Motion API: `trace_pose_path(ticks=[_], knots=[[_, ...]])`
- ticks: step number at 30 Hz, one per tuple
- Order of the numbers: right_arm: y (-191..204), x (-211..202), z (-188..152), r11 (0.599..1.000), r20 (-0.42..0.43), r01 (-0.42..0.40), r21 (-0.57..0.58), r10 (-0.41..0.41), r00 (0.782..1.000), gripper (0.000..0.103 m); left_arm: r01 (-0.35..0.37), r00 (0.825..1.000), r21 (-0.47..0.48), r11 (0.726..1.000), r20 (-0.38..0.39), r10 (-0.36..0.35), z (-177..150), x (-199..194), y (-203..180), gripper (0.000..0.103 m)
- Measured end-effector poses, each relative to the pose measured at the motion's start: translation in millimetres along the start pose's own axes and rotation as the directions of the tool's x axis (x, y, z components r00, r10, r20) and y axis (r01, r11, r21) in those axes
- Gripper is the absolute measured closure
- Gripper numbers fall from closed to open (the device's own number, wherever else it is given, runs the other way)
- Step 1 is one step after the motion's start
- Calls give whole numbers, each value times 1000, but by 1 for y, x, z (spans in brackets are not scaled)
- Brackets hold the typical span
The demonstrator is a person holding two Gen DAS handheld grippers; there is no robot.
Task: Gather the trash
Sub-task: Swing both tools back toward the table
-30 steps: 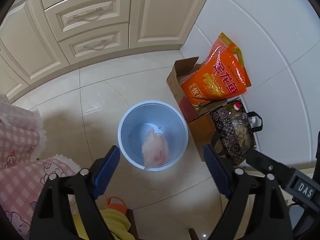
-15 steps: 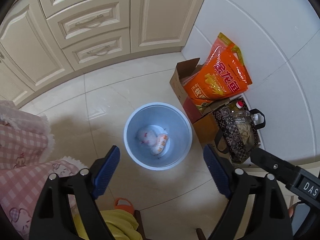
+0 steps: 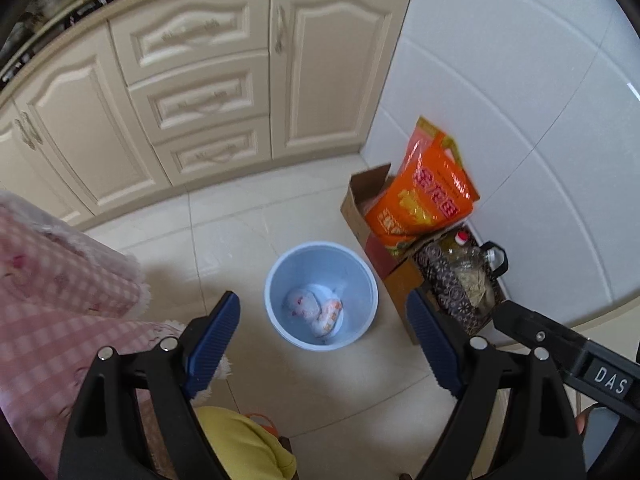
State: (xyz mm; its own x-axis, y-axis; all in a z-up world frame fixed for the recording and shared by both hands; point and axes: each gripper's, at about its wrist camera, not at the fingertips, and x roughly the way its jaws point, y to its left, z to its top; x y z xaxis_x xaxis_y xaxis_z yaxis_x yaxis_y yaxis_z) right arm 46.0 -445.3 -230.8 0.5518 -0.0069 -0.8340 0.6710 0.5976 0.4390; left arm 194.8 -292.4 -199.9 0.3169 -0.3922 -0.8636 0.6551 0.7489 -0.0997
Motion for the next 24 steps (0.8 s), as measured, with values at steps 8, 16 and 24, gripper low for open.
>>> trace_pose_path(ticks=[8,16,24], knots=[[42,-55,-25,995,92,-31,-91,40,995,28,-36,994,-1,999,107,36,-17,-78,6,20],[89,-105,-43,978,184,-63,-199,100,978,23,-57,972,-62,996,226,70,-28,-160,37,19],[152,-145,-68,933,236,-106,-343,195,952,16,-109,914,-156,982,374,160,-45,-249,87,20]])
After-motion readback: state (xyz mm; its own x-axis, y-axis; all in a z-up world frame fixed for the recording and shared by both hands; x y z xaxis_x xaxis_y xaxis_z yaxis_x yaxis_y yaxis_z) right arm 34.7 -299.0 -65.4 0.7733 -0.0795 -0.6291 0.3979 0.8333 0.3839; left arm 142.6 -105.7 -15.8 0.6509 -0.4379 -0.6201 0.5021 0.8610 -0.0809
